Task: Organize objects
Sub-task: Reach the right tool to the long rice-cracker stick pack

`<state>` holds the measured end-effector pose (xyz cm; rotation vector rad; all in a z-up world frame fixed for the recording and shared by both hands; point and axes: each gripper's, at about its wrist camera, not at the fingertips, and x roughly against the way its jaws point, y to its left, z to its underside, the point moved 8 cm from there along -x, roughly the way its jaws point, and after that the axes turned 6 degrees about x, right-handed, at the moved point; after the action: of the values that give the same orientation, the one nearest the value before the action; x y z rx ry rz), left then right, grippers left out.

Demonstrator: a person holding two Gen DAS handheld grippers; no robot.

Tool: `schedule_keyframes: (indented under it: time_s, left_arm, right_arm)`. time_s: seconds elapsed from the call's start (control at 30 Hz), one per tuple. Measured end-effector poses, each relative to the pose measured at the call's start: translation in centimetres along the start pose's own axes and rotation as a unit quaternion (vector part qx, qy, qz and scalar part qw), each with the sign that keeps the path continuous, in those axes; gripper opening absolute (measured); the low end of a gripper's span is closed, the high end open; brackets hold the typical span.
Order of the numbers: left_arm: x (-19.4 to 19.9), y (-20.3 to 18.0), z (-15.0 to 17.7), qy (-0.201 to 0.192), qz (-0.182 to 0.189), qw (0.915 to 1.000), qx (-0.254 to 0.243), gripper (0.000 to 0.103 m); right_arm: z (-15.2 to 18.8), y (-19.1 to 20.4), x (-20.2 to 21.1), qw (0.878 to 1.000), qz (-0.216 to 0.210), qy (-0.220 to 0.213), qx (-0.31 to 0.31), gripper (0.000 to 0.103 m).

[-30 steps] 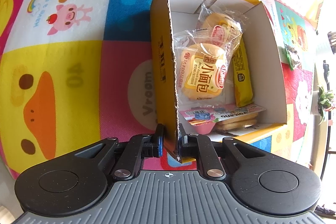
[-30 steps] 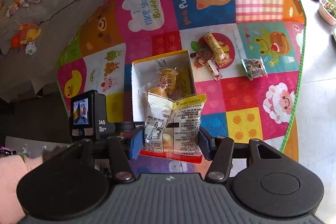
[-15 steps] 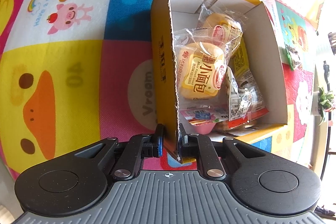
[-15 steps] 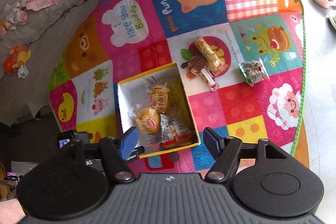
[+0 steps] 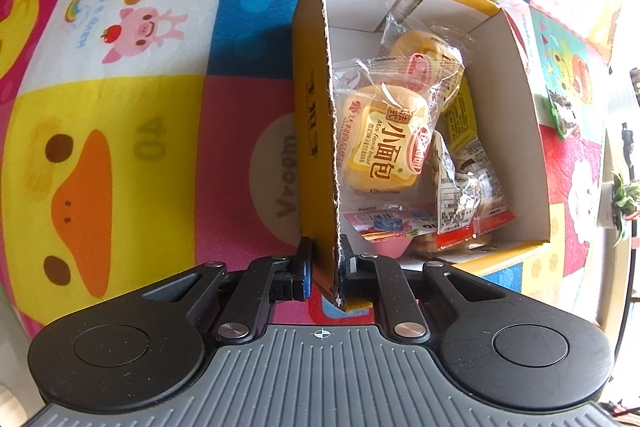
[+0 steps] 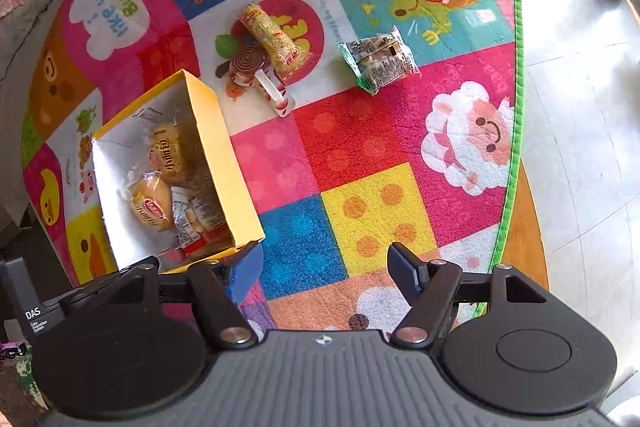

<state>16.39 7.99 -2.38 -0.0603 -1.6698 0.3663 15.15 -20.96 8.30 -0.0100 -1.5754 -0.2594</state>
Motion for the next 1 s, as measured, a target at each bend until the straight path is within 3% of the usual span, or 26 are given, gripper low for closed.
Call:
schedule_keyframes:
  time_s: [0.17,0.4,0.67,0.83,1.0]
  left_arm:
    - [0.0,0.0,0.0,0.002,-0.011,0.9999,0.012,0.013]
    - [-0.3,-1.2,-0.1,-0.004,-0.045,0.9989,-0.009,0.012]
    - [1.5,-2.6,-0.4,-0.049,-0.057,0.9965,-0.036,0.018]
    - [4.3,-2.4,-0.1,-0.077,-0.063,0.9950,-0.001,0.018]
    - [4.6,-0.9,1.3,-0.066,-0.064,0.9950,0.040,0.025]
  right_arm:
    - [-2.5,0.1,-2.7,0.999,-0.008,0.015,0.036,0.069]
    - [-5.9,0.0,-5.4,0.995,-0.003,0.027,0.094,0.069]
    - [-6.0,0.0,-6.0,0.993,-0.018,0.035,0.108,0.070]
    - [-5.1,-0.3,-7.0,0.994,-0.027,0.049,0.095,0.070]
    - [-4.6,0.1,-7.4,0.994,-0.034,0.052,0.088,0.070]
